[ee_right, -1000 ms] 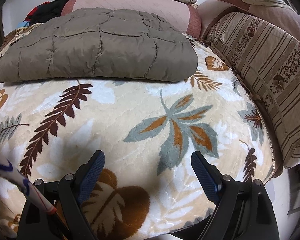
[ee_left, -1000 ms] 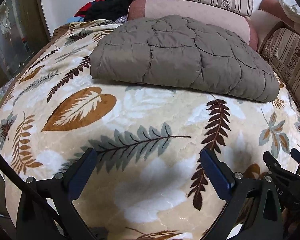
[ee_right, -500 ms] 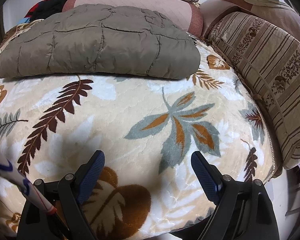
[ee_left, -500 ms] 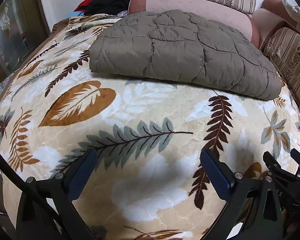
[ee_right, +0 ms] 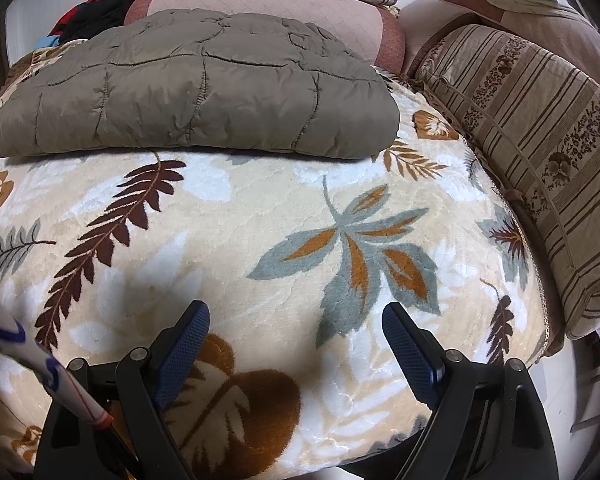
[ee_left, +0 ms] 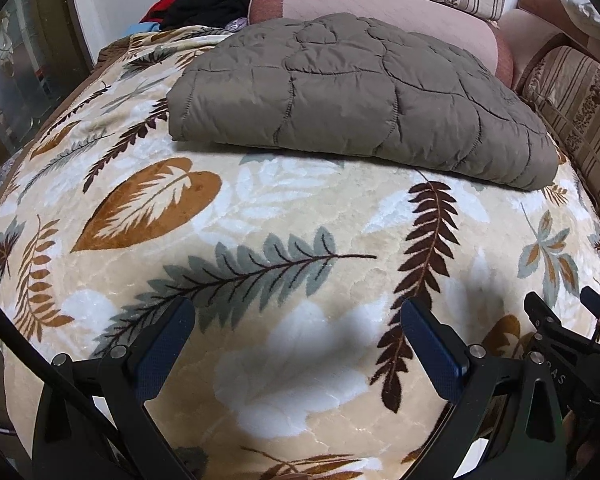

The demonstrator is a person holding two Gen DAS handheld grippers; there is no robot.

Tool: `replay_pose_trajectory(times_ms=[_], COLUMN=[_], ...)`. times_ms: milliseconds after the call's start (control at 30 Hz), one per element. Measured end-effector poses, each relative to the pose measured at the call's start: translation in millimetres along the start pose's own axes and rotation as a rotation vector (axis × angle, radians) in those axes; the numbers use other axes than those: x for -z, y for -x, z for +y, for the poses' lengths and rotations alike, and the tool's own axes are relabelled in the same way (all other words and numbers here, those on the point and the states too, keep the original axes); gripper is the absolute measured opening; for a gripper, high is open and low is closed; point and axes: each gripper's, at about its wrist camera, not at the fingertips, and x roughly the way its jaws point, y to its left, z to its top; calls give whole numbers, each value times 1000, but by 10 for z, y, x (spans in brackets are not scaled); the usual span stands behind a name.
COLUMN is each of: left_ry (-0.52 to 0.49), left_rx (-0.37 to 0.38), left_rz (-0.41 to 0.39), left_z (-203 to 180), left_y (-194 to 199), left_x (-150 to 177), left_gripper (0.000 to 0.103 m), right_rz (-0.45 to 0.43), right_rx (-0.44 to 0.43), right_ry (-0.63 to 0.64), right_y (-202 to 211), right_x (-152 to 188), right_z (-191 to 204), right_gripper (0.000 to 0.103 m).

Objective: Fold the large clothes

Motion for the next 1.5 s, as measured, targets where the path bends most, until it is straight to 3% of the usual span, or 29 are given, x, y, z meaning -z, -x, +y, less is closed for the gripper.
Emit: replay_pose_trajectory(times_ms=[867,1233,1500], left_ry=[-17,-22,-22], left_rx=[5,21,-10], left_rz=[13,-29,-73], left_z=[-43,-51,-21], left_y=[-25,36,105], left_x=[31,34,19], left_gripper=[102,102,102], right_rz=[4,-1,-63], right_rx=[-10,-10,7], right_ry=[2,10,36], right_y=[22,24,147], right_x=[-13,-11,-14], right_z=[5,30,77], right_gripper=[91,91,91])
